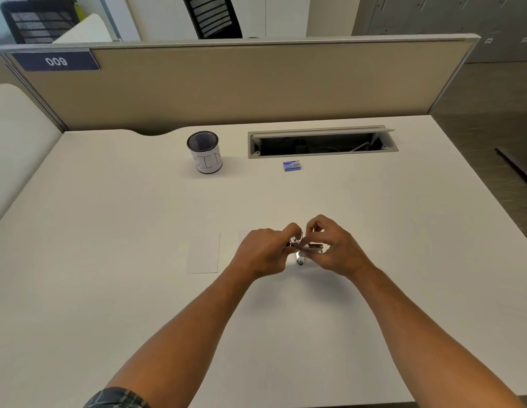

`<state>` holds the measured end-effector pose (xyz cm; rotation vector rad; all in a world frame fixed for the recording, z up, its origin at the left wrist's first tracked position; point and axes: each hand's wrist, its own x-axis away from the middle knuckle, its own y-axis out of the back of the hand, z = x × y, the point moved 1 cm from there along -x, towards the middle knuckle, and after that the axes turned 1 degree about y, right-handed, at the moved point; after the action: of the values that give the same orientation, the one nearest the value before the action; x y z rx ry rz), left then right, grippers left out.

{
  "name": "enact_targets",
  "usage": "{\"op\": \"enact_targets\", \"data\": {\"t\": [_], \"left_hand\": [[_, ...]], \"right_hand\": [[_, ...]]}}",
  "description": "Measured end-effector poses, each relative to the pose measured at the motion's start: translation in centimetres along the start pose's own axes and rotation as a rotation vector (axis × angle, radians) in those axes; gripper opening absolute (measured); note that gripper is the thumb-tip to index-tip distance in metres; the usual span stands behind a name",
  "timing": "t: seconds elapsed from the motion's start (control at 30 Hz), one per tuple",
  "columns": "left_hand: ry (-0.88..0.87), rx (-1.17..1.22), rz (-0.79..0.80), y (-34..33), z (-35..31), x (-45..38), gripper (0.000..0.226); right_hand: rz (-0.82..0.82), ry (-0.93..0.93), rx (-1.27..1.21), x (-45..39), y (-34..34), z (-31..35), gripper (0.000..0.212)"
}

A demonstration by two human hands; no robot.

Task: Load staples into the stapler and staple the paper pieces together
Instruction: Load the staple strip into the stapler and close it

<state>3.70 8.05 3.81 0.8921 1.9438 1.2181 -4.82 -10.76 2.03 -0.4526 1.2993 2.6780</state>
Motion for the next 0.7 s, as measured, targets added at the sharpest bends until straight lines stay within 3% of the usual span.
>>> {"op": "enact_targets", "data": {"t": [0.2,0.37,0.5,0.7], "left_hand": [[0.037,0.019,0.0,-0.1,0.7,0.5,0.029],[0.029,-0.008,-0.014,-0.1,0.5,0.6,0.031],[-0.019,-0.047,-0.049,0.1,0.2,0.5,0.051],[-0.037,-0.139,0.0,0.0,0.1,0.2,0.057]], "right_hand": [[0.002,-0.074,0.093,0.4,0.6,-1.2,0.025],[0.012,-0.215,-0.06,0.6,0.4,-1.8,0.048],[0.054,-0.293,-0.096,0.6,0.0,-2.0,0.038],[0.126,-0.331,-0.116,0.3,0.2,-2.0,0.022]]}}
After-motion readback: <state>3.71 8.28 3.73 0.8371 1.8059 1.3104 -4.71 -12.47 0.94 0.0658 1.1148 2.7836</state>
